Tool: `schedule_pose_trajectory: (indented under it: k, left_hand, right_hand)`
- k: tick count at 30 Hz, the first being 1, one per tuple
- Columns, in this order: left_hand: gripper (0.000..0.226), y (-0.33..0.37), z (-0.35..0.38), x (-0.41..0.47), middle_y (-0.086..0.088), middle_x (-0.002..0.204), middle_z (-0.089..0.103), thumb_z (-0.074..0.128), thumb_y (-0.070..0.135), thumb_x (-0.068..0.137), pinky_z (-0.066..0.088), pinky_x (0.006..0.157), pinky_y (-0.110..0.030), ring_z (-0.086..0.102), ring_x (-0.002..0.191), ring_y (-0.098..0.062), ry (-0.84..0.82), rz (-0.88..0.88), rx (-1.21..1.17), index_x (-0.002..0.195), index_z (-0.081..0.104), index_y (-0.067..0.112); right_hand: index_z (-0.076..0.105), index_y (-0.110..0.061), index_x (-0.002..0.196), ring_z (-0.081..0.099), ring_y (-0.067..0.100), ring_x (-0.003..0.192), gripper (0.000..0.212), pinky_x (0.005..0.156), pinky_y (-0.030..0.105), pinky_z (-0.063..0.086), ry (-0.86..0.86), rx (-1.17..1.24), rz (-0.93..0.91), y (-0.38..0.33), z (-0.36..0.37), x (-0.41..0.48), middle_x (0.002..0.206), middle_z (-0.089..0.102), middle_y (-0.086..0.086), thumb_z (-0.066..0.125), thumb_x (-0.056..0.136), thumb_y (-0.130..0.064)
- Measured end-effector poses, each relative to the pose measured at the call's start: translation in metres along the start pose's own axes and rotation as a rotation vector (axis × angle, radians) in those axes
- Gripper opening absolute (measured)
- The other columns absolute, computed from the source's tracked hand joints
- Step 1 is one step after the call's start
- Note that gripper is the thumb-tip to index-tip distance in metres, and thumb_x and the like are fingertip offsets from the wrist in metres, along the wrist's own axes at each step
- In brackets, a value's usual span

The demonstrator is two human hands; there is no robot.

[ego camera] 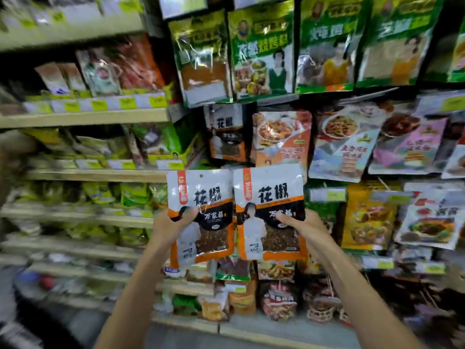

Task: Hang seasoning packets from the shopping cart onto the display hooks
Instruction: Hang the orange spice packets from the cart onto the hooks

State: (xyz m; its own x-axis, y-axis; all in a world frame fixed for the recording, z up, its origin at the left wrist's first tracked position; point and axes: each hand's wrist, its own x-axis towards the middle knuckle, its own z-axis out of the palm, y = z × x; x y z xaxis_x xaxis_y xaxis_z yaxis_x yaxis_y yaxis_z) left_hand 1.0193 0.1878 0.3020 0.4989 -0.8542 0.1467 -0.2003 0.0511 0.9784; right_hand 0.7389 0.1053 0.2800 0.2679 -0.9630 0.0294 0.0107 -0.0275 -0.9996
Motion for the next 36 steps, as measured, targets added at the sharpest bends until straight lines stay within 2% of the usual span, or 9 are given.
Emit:
schedule_pose_trajectory:
  k: [5,8,11,13,17,22,25,32,36]
  left_hand:
    - [0.03,-0.005,-0.052,0.044,-0.005,0.067,0.059,0.074,0.033,0.076,0.038,0.065,-0.034,0.052,0.066,-0.014,0.025,0.009,-0.004,0.071,0.057,0.008]
    - [0.037,0.003,-0.061,0.073,0.015,0.045,0.051,0.074,0.031,0.074,0.036,0.052,-0.022,0.046,0.043,0.0,0.073,0.062,-0.016,0.061,0.047,0.009]
    - [0.023,0.014,-0.065,0.1,0.018,0.047,0.058,0.07,0.017,0.081,0.04,0.048,-0.013,0.052,0.045,0.008,0.12,0.123,-0.023,0.065,0.054,0.012]
    - [0.031,0.019,-0.065,0.115,0.019,0.042,0.052,0.069,0.013,0.082,0.037,0.044,-0.007,0.048,0.041,0.008,0.123,0.178,-0.045,0.059,0.051,0.022]
    - [0.047,0.026,-0.065,0.138,0.015,0.035,0.035,0.069,0.017,0.083,0.028,0.041,-0.009,0.032,0.035,0.001,0.106,0.203,-0.062,0.05,0.035,0.024]
    - [0.042,0.026,-0.064,0.163,0.015,0.04,0.036,0.07,0.026,0.08,0.032,0.046,-0.017,0.035,0.04,-0.001,0.055,0.174,-0.05,0.049,0.042,0.021]
    - [0.035,0.028,-0.066,0.175,-0.004,0.064,0.047,0.073,0.04,0.068,0.035,0.062,-0.03,0.044,0.062,-0.014,-0.006,0.192,-0.079,0.074,0.055,0.01]
    - [0.042,0.029,-0.069,0.189,-0.007,0.066,0.034,0.072,0.043,0.067,0.028,0.063,-0.035,0.034,0.065,-0.018,-0.074,0.2,-0.081,0.073,0.049,0.009]
    - [0.044,0.028,-0.069,0.197,-0.01,0.071,0.037,0.072,0.041,0.068,0.029,0.066,-0.038,0.036,0.069,-0.02,-0.129,0.2,-0.11,0.077,0.052,0.002]
  right_hand:
    - [0.069,-0.03,0.09,0.067,0.0,0.085,0.036,0.067,0.02,0.045,-0.079,-0.018,-0.002,-0.007,0.049,0.051,0.084,0.073,-0.02,0.077,0.061,-0.05]
    - [0.066,-0.026,0.112,0.061,0.009,0.109,0.05,0.083,0.023,0.046,-0.095,0.047,-0.031,-0.017,0.065,0.088,0.107,0.071,-0.014,0.076,0.067,-0.045]
    - [0.054,-0.037,0.125,0.052,0.002,0.108,0.053,0.09,0.023,0.038,-0.075,0.085,-0.088,-0.032,0.077,0.124,0.116,0.06,-0.024,0.075,0.076,-0.041]
    - [0.057,-0.04,0.12,0.054,0.003,0.11,0.056,0.091,0.024,0.043,-0.077,0.073,-0.129,-0.044,0.084,0.145,0.115,0.063,-0.025,0.077,0.069,-0.049]
    - [0.059,-0.02,0.127,0.054,0.018,0.122,0.103,0.106,0.041,0.04,-0.049,0.052,-0.162,-0.059,0.097,0.179,0.126,0.063,-0.003,0.075,0.041,-0.072]
    - [0.068,-0.023,0.11,0.059,0.011,0.112,0.061,0.092,0.031,0.045,-0.013,0.025,-0.138,-0.064,0.105,0.203,0.109,0.071,-0.012,0.077,0.063,-0.06]
    - [0.064,-0.031,0.084,0.055,-0.009,0.086,0.018,0.07,0.015,0.038,0.013,0.044,-0.124,-0.065,0.109,0.212,0.076,0.067,-0.029,0.075,0.076,-0.044]
    - [0.064,-0.031,0.094,0.055,-0.019,0.077,0.015,0.067,0.011,0.036,0.062,0.068,-0.131,-0.065,0.116,0.214,0.085,0.066,-0.029,0.071,0.082,-0.037]
    - [0.065,-0.025,0.107,0.055,-0.006,0.093,0.027,0.083,0.023,0.036,0.056,0.069,-0.125,-0.071,0.119,0.215,0.102,0.067,-0.016,0.07,0.083,-0.036]
